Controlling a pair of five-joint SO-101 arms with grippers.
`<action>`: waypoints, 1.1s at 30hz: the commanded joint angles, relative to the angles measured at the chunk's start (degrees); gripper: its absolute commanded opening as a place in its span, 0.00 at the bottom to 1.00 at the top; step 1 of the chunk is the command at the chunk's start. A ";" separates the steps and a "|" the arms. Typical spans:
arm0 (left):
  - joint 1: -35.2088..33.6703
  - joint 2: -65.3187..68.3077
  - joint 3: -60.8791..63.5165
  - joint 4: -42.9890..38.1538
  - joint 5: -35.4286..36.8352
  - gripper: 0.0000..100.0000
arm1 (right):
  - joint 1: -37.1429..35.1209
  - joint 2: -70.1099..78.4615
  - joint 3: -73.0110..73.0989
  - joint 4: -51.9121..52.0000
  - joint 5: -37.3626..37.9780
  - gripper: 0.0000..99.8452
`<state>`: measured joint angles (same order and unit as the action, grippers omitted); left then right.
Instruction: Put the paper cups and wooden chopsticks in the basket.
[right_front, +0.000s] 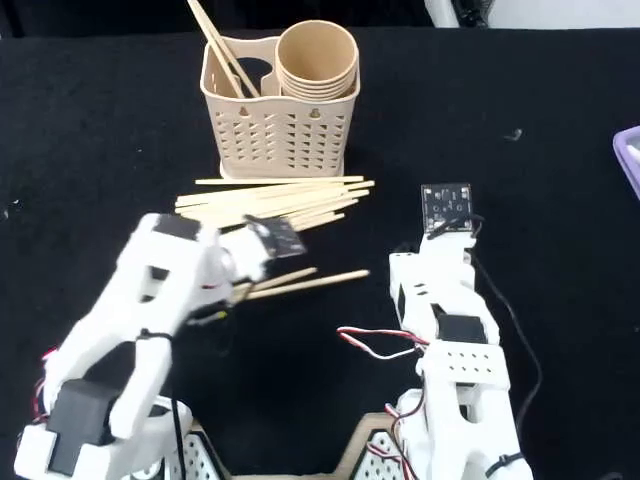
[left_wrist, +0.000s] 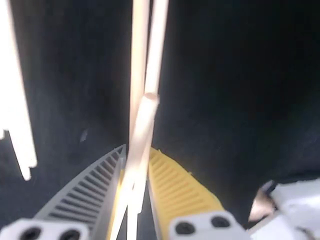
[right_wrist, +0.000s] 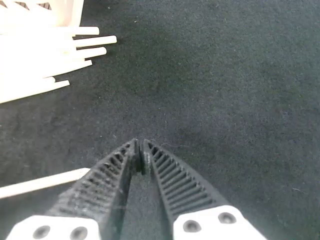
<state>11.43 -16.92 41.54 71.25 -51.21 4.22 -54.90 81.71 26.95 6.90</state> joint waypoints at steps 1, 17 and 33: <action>5.41 -1.41 -1.71 -4.84 5.01 0.03 | -0.79 -0.22 -0.84 -1.32 -0.09 0.01; -8.84 -2.11 8.57 -11.96 -2.55 0.23 | -0.79 -0.22 -0.75 -1.32 -0.09 0.01; -23.87 -1.49 9.54 -10.46 -17.32 0.23 | -0.79 -0.22 -0.84 -1.32 -0.09 0.01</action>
<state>-11.16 -17.10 51.38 60.62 -66.77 4.22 -54.90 81.71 26.95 6.90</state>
